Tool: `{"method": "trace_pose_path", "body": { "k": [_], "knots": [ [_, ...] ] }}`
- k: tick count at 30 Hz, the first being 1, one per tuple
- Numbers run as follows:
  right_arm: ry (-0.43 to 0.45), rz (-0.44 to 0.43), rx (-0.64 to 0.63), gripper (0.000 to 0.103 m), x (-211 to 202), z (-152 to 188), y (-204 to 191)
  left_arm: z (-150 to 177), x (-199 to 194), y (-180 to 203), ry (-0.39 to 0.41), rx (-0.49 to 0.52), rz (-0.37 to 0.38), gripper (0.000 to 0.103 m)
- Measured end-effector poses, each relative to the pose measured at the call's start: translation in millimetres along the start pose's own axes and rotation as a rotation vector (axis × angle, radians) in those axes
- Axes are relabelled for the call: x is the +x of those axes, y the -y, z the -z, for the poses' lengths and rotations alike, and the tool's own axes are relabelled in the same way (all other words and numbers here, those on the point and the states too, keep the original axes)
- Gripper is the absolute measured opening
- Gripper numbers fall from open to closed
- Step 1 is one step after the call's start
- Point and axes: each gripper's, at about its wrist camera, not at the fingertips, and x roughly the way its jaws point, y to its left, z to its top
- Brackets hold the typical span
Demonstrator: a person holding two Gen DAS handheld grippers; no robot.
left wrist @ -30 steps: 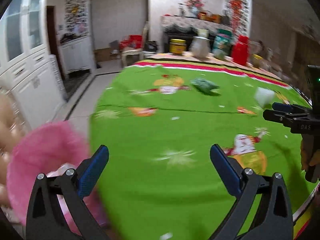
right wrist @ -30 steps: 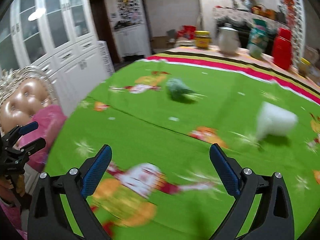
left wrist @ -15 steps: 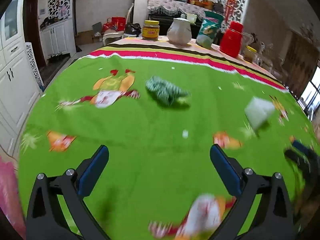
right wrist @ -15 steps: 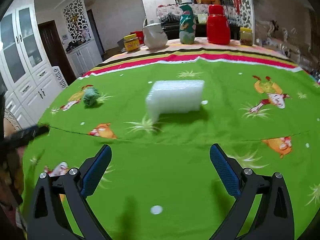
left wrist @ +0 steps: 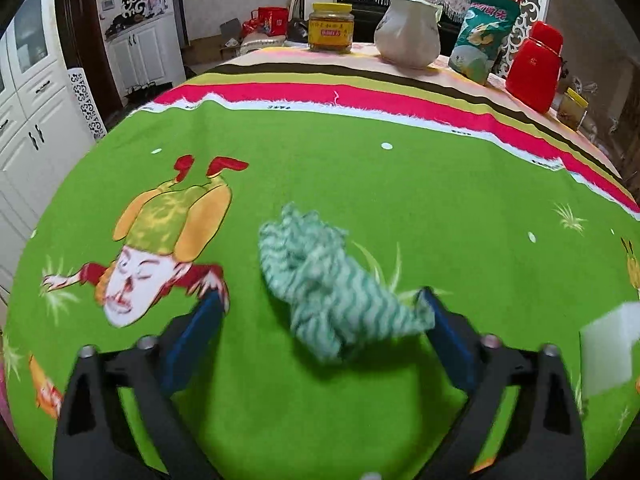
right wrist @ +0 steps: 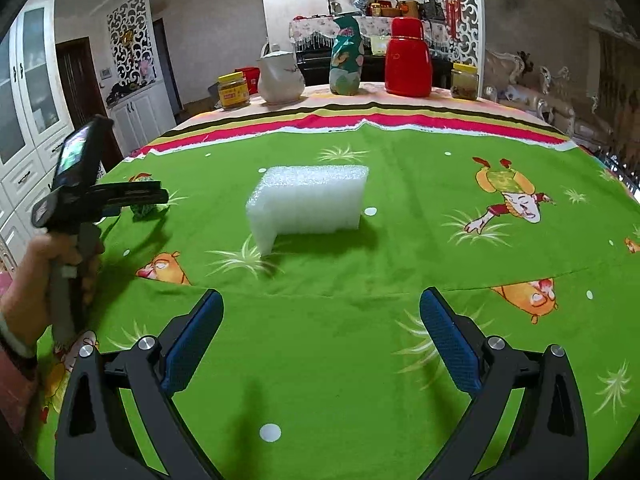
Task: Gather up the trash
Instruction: 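Return both tools to the table and grasp the green striped cloth with the left tool, then hold the striped cloth in the left tool while the right tool grasps a white foam block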
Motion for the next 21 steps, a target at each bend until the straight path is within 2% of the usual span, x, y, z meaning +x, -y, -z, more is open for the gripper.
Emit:
{"method": "trace_pose_path", "body": {
  "k": [1, 2, 3, 4, 10, 13, 15, 18, 21],
  "knots": [
    [-0.002, -0.001, -0.003, 0.093, 0.3, -0.2, -0.6, -1.4, -0.1, -0.1, 0.009, 0.004, 0.005, 0.072],
    [-0.004, -0.002, -0.004, 0.093, 1.3, -0.4, -0.8, -2.2, -1.4, 0.1, 0.018, 0.016, 0.021, 0.063],
    [-0.004, -0.003, -0.003, 0.093, 1.2, -0.3, -0.7, -0.5, -3.8, 1.3, 0.019, 0.036, 0.029, 0.045],
    [-0.005, -0.008, 0.001, 0.093, 1.3, -0.2, 0.1, 3.0, -7.7, 1.9, 0.018, 0.059, 0.040, 0.041],
    [-0.008, -0.025, 0.034, 0.093, 1.2, -0.1, 6.5, 50.0, -58.4, 0.2, 0.044, 0.130, 0.163, 0.037],
    [-0.012, -0.032, 0.043, 0.093, 1.6, -0.1, 8.1, 76.4, -83.3, -1.8, 0.055, 0.133, 0.208, 0.037],
    [-0.014, -0.037, 0.047, 0.093, 1.8, 0.1, 8.7, 96.9, -100.8, -5.7, 0.057, 0.102, 0.242, 0.037],
    [-0.026, -0.040, 0.057, 0.093, 3.9, 0.2, 10.0, 119.3, -115.8, -2.3, 0.087, 0.108, 0.252, 0.037],
    [-0.064, -0.043, 0.072, 0.093, 12.3, -0.5, 13.1, 128.0, -116.0, 4.2, 0.100, 0.132, 0.275, 0.037]
  ]
}}
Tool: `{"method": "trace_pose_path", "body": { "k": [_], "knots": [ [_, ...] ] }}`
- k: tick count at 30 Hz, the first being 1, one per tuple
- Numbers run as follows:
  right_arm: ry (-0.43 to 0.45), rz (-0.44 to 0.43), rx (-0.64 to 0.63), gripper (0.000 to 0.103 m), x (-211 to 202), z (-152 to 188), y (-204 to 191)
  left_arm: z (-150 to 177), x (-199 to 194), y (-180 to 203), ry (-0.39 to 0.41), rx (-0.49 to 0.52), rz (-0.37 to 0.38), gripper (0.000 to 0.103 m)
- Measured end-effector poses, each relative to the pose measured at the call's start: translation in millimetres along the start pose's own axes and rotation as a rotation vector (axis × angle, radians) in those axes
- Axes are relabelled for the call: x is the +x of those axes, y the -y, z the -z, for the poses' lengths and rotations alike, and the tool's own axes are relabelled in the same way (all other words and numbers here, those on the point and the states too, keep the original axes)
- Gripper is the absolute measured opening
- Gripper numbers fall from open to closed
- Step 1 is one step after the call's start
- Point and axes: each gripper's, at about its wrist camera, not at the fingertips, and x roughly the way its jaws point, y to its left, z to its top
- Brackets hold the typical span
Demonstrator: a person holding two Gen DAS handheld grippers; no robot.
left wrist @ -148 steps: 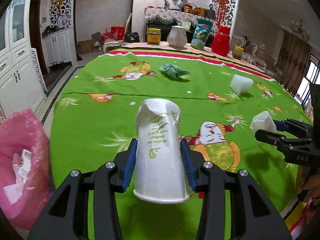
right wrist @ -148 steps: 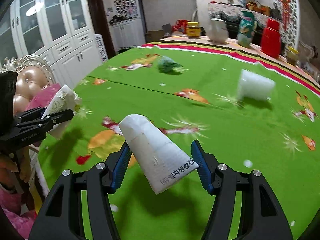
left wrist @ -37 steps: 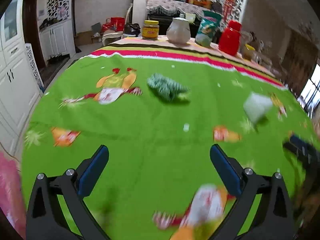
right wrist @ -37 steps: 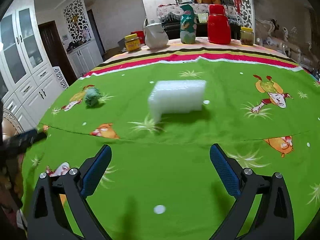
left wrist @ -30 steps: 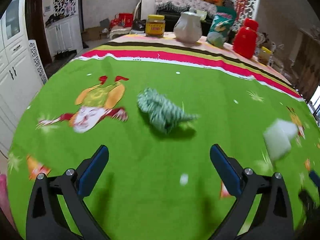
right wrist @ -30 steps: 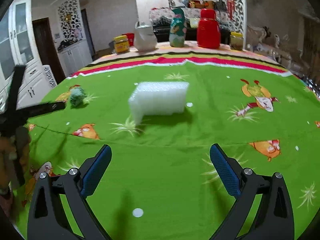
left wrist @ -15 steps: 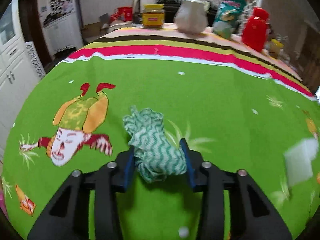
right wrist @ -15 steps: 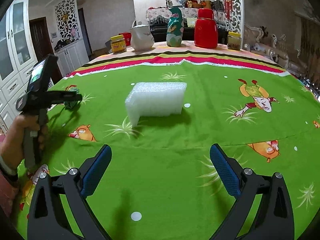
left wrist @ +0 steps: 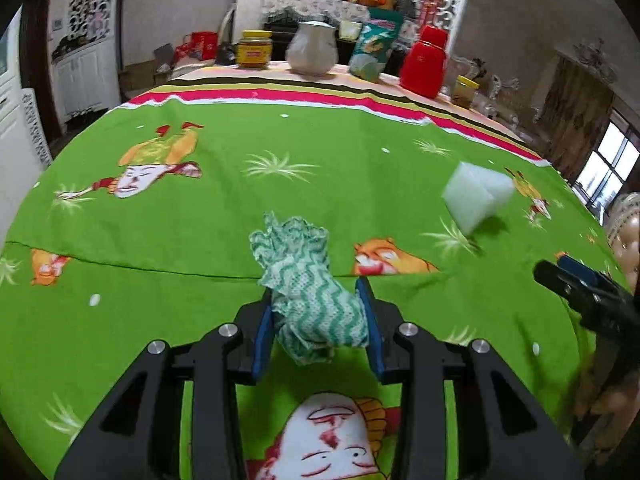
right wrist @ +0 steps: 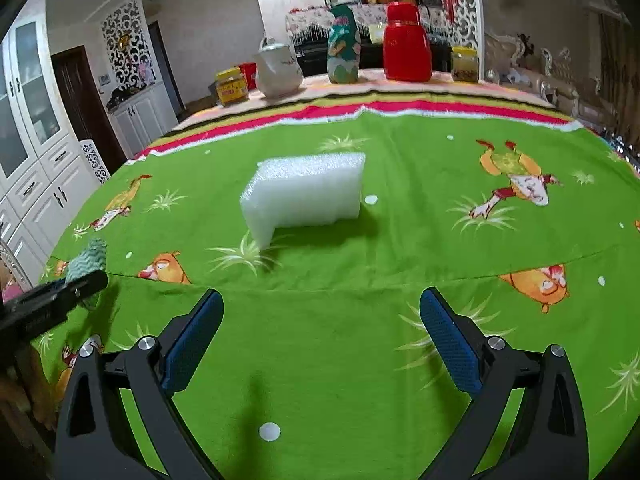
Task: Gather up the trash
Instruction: 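Hold the striped cloth in the left tool while the right tool grasps a white foam block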
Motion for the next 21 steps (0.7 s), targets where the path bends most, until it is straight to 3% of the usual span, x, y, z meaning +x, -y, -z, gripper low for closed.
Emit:
{"method": "trace_pose_path", "body": {
  "k": [2, 5, 9, 20, 21],
  "knots": [
    [-0.027, 0.003, -0.004, 0.093, 9.1, -5.2, 2.0, -1.6, 0.8, -0.5, 0.002, 0.001, 0.050, 0.037],
    [-0.068, 0.078, -0.088, 0.093, 30.5, -23.3, 2.6, -2.6, -3.1, 1.2, 0.021, 0.032, 0.058, 0.038],
    [-0.130, 0.085, -0.185, 0.093, 60.9, -45.6, 5.2, -2.8, -2.9, -4.3, 0.017, 0.026, 0.070, 0.038],
    [-0.163, -0.095, -0.496, 0.093, 91.3, -75.5, -32.0, -4.3, -0.3, -8.0, 0.001, 0.016, 0.092, 0.040],
    [-0.168, -0.120, -0.490, 0.084, 90.2, -75.3, -33.2, -4.6, 0.3, -9.2, -0.002, 0.009, 0.093, 0.040]
  ]
}}
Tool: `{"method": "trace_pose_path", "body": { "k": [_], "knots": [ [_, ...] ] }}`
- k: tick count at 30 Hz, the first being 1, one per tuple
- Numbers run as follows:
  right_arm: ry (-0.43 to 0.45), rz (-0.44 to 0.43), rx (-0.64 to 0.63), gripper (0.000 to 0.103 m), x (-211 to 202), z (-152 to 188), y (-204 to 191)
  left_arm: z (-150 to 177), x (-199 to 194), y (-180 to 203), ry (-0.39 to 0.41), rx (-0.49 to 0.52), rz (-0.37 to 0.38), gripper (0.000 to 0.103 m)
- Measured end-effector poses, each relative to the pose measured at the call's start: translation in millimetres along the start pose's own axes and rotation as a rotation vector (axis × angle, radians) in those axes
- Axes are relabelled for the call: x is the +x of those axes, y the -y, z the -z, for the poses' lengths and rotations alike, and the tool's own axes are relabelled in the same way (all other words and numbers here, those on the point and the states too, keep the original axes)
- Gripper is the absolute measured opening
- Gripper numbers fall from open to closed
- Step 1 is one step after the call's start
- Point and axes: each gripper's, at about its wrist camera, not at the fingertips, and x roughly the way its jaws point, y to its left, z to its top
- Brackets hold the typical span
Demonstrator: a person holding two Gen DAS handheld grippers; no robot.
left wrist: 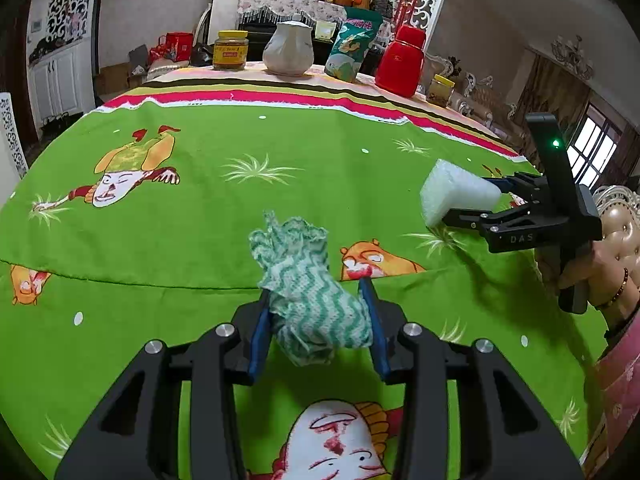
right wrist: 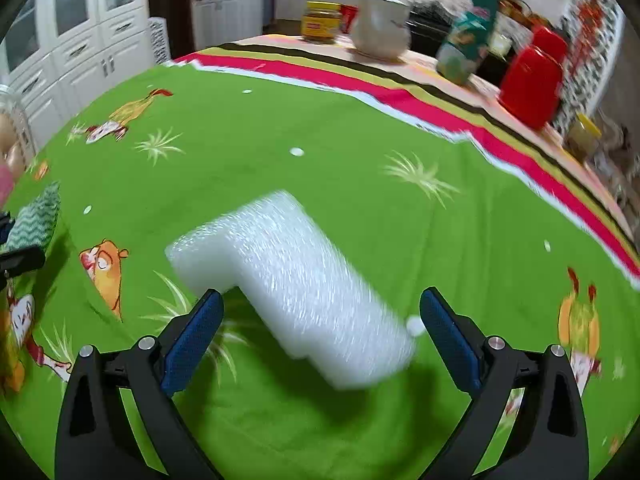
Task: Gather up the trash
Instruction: 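Hold the striped cloth in the left tool while the right tool grasps a white foam block, then carry the striped cloth and foam block over the pink bin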
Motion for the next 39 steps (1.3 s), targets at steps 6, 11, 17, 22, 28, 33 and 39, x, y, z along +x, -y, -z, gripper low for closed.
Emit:
{"method": "trace_pose_path", "body": {
  "k": [6, 11, 17, 22, 28, 33, 39],
  "knots": [
    [0.046, -0.050, 0.029, 0.057, -14.2, 15.9, -12.7, -0.1, 0.3, -0.2, -0.007, -0.003, -0.015, 0.041],
    [0.070, -0.034, 0.064, 0.054, -22.2, 25.7, -19.9, -0.7, 1.3, 3.0, -0.010, 0.011, -0.016, 0.041],
    [0.058, -0.023, 0.133, 0.054, -17.0, 22.1, -12.4, -0.6, 2.2, 4.0, -0.013, 0.022, -0.017, 0.041],
    [0.042, 0.025, 0.174, 0.038, -12.8, 21.9, -13.8, -1.0, 2.1, 4.0, -0.011, 0.020, -0.016, 0.041],
    [0.099, 0.026, 0.244, 0.037, -43.9, 35.9, -33.1, -0.9, 0.8, 8.5, -0.003, 0.041, -0.022, 0.040],
    [0.101, 0.025, 0.305, 0.037, -63.3, 55.9, -52.8, -1.3, 0.7, 8.1, -0.004, 0.039, -0.023, 0.040],
    [0.112, 0.041, 0.312, 0.038, -87.4, 68.1, -80.0, -0.9, -0.5, 8.5, 0.002, 0.043, -0.023, 0.040]
  ]
}}
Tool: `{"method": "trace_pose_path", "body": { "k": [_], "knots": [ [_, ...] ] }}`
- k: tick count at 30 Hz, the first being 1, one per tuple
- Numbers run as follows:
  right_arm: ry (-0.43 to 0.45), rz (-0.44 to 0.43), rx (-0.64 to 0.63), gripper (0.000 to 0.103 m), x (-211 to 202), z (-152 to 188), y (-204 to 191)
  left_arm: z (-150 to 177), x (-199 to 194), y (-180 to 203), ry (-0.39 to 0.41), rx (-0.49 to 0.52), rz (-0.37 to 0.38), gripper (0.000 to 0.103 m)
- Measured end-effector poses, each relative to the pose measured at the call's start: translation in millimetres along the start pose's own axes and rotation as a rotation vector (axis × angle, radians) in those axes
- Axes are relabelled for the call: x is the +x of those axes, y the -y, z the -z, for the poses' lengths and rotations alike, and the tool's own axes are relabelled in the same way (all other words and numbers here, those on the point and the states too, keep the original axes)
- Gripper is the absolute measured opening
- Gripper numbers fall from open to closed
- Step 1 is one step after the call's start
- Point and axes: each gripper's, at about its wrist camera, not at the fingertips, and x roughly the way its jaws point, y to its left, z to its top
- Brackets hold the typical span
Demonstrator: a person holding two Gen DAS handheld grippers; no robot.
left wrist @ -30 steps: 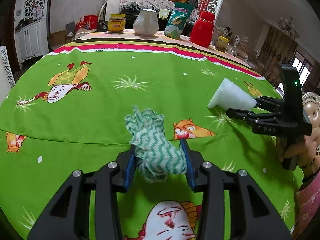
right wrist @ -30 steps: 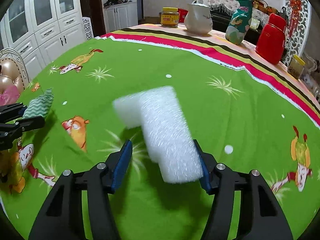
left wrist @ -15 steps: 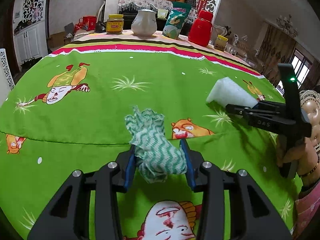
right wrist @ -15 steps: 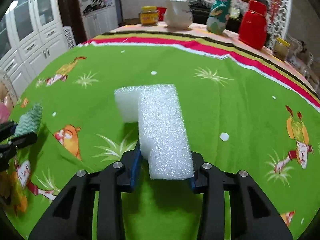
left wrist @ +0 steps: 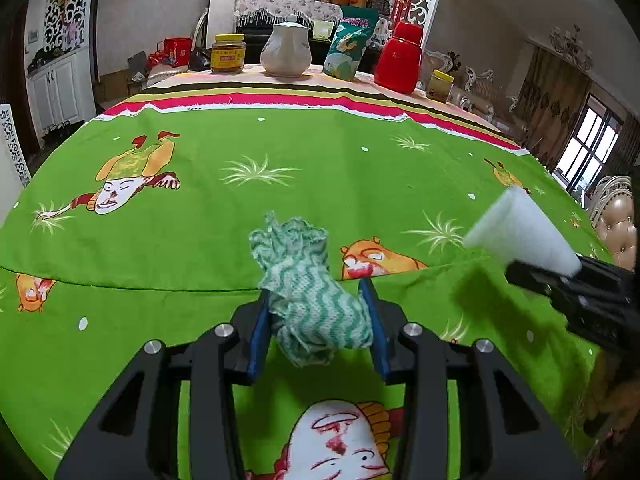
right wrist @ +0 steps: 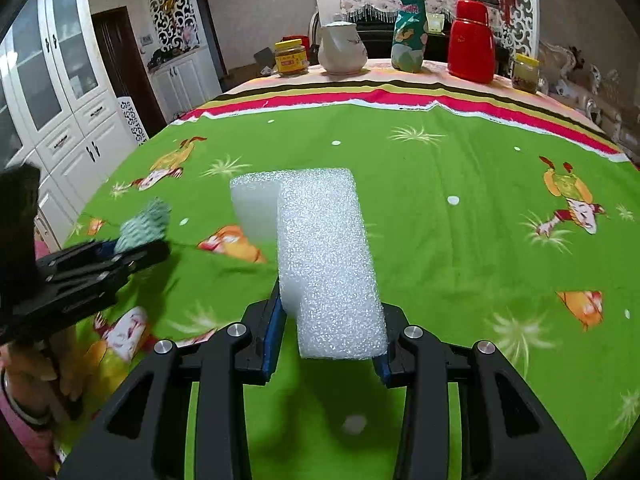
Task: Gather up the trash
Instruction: 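Carry the striped cloth and foam block over the pink bin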
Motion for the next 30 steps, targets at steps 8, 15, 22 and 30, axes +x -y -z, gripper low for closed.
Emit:
{"method": "trace_pose_path", "body": {
  "k": [8, 15, 22, 30],
  "knots": [
    [0.003, 0.021, 0.025, 0.038, -23.5, 26.6, -26.3, 0.4, -3.6, 3.4, 0.024, 0.018, -0.001, 0.040],
    [0.069, -0.017, 0.112, 0.038, -50.3, 42.2, -31.2, 1.8, -17.7, 2.2, 0.027, 0.008, -0.051, 0.040],
    [0.081, -0.043, 0.138, 0.038, -51.2, 53.7, -26.5, 17.8, -53.8, -3.8, 0.052, 0.012, -0.099, 0.040],
    [0.051, -0.051, 0.077, 0.038, -39.5, 58.6, -42.6, 54.8, -97.8, -28.4, 0.095, 0.000, -0.160, 0.040]
  ]
}}
